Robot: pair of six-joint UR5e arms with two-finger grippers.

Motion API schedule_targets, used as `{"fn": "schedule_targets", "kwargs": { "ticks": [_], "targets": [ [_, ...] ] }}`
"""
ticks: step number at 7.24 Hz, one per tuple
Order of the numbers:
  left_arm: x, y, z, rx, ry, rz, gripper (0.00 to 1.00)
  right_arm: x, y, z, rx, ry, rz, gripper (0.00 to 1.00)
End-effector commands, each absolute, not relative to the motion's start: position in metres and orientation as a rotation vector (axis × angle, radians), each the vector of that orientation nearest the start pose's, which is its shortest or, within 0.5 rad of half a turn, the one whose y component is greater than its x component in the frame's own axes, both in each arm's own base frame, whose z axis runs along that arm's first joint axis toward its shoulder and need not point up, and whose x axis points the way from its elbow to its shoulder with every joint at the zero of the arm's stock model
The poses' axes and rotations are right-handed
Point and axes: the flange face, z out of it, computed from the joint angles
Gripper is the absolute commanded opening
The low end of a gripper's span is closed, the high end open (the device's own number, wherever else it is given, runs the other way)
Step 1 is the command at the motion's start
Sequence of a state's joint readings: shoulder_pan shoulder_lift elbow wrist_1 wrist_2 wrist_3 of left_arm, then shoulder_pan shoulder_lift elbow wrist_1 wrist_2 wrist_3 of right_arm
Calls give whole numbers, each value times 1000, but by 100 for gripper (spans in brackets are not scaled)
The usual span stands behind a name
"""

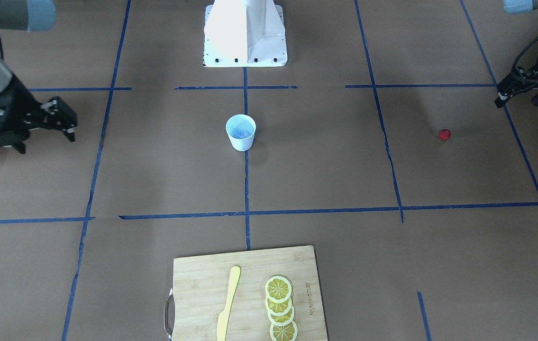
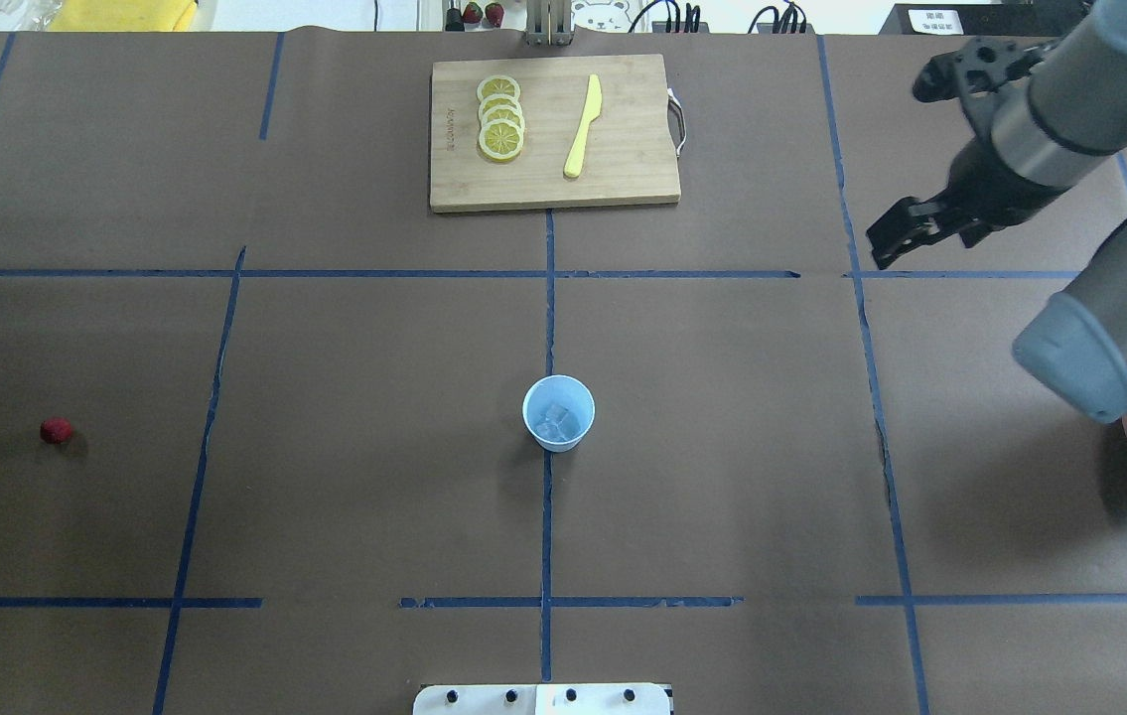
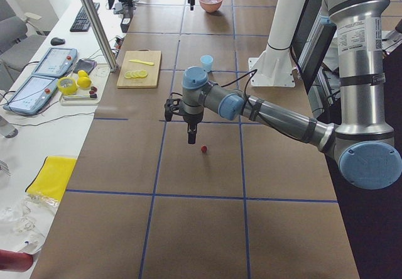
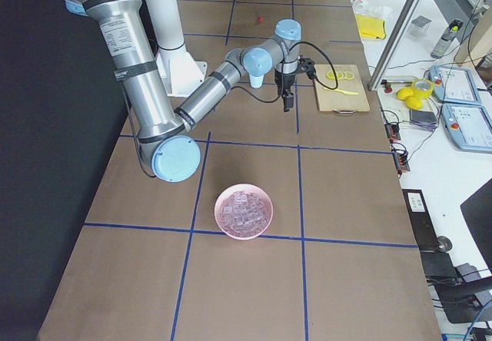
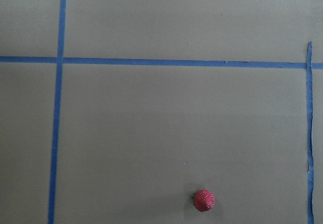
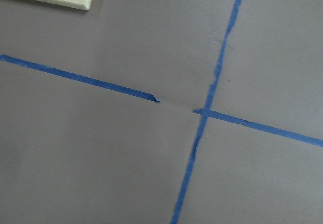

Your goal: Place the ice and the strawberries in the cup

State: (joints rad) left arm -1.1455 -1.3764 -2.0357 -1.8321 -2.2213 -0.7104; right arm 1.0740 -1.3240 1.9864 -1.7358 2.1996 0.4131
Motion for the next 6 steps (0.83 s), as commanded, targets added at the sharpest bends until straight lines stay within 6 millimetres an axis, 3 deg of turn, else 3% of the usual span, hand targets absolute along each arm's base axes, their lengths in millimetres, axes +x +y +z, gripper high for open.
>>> {"fn": "schedule_targets", "kwargs": {
  "ticks": [1,2,3,4,5,6],
  "targets": [
    [161,-406,519,122,795,-126,98,-121,-510,400,161,-780,-232,100],
    [178,-407,543,135,821,-157,98,-102,-507,416,157,-772,-221,100],
    [200,-409,554,155,853,-181,98,-82,-505,435,159,-757,-235,100],
    [220,-407,555,158,844,-181,97,-66,-508,446,162,-749,-231,100],
    [236,-402,561,161,821,-160,97,-49,-507,471,145,-745,-241,100],
    [245,-400,569,158,804,-151,97,-34,-511,488,124,-772,-219,100]
  ]
}}
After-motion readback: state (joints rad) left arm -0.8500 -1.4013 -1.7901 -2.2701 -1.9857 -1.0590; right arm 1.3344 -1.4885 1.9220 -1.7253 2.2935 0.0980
